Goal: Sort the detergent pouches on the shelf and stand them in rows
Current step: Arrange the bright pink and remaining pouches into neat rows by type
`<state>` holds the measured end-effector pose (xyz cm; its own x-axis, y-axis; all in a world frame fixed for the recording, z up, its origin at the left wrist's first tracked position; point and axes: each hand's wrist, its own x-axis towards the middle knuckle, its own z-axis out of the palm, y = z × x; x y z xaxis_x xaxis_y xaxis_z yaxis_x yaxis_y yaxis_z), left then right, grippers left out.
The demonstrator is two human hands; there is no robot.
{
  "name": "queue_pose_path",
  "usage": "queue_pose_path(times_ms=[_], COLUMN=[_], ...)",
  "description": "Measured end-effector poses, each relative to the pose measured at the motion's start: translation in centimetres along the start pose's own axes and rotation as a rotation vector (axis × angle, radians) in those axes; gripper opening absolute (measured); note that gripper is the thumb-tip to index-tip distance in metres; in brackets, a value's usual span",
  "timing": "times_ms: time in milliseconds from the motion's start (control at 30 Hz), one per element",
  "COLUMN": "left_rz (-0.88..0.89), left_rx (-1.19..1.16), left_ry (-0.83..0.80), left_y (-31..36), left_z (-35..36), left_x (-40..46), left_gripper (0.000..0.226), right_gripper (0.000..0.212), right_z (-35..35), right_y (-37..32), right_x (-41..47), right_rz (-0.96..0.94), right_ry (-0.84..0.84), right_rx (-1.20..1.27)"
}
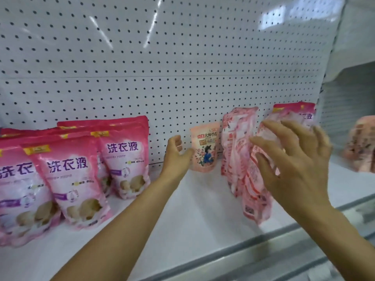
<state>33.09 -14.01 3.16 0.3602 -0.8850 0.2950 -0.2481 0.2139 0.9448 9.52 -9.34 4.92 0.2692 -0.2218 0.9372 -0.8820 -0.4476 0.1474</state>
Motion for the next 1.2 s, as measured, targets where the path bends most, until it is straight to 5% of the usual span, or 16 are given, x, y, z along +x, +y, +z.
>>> queue_pose_path(times_ms=[167,267,733,967,1067,1200], left_rz=[-0.215,-0.257,-0.029,-0.002,0.040,0.036], left_rx=[-0.080,-0.110,0.084,-0.080,-0.093,-0.021], left_ry=[0.108,0.130,0.330,0.363,0.344,0.323], left_y=[-1.1,-1.9,-0.4,4.3,6.0,6.8], left_z=[4.7,6.1,2.2,2.2,3.4,6.2], left_x=[5.5,6.7,-3.5,-13.5,-17.9,-22.5], left_gripper=[0.064,0.037,0.008,0.019,0.021,0.024], right_gripper=[0.025,0.025,0.043,0.053,0.062,0.062], right_z=[0.9,1.6,3.9,-0.9,-3.8,-7.1], right_y=[2.3,2.9,1.9,-0.9,-2.5,-2.6], right_x=[-0.5,-0.5,-2.3,-5.6,-7.4,-9.6], right_rz=[-0.011,-0.072,-0.071,-0.106,-0.127,0.092], right_ry=[-0.106,-0.087,0.023,0.027,-0.156,-0.508], right_rx=[0.246,0.297,0.639,0.509,0.550,0.660])
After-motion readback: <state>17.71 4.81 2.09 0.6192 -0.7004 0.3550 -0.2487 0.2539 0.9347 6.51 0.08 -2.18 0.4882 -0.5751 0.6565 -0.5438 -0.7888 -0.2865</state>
